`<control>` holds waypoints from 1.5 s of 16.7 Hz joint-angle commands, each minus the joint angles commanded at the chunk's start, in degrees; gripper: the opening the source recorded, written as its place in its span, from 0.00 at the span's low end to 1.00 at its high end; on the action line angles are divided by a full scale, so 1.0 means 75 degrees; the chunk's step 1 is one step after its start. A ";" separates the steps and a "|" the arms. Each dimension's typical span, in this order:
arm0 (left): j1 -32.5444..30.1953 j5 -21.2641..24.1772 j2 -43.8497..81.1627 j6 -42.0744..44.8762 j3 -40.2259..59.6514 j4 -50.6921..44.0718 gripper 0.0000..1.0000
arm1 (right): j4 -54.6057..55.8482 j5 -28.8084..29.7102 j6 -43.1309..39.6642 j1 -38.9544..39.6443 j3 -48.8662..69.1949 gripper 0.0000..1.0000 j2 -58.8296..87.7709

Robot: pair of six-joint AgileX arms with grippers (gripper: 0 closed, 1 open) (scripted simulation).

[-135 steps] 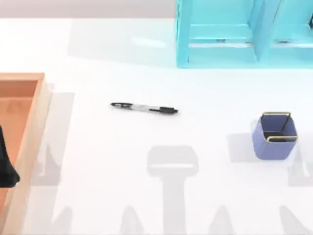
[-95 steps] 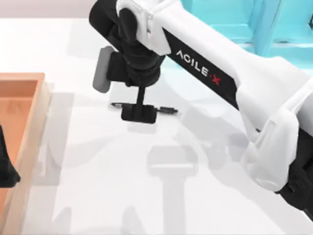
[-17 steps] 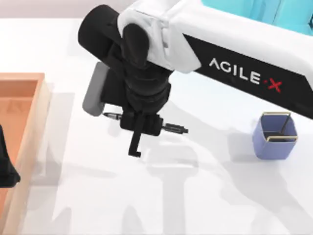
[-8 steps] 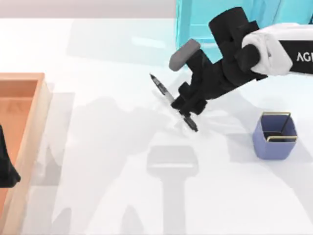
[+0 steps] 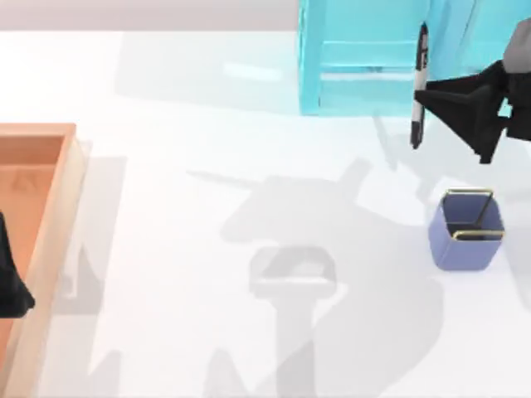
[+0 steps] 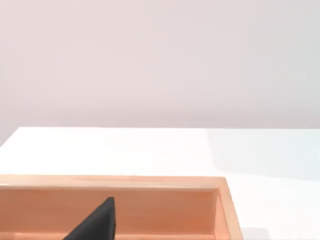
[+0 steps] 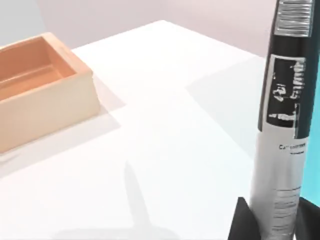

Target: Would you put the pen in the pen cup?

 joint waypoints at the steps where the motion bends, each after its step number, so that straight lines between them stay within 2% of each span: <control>1: 0.0000 0.0000 0.0000 0.0000 0.0000 0.0000 1.00 | 0.0862 -0.0404 0.0316 -0.0332 -0.0455 0.00 -0.0259; 5: 0.0000 0.0000 0.0000 0.0000 0.0000 0.0000 1.00 | 0.3531 -0.1585 0.1523 -0.1395 -0.1940 0.00 -0.1202; 9: 0.0000 0.0000 0.0000 0.0000 0.0000 0.0000 1.00 | 0.4922 -0.2028 0.2352 -0.1957 -0.2738 0.00 -0.1769; 24: 0.0000 0.0000 0.0000 0.0000 0.0000 0.0000 1.00 | 0.5056 -0.1950 0.2378 -0.1917 -0.2839 0.00 -0.1812; 25: 0.0000 0.0000 0.0000 0.0000 0.0000 0.0000 1.00 | 0.5056 -0.1950 0.2378 -0.1917 -0.2839 0.08 -0.1812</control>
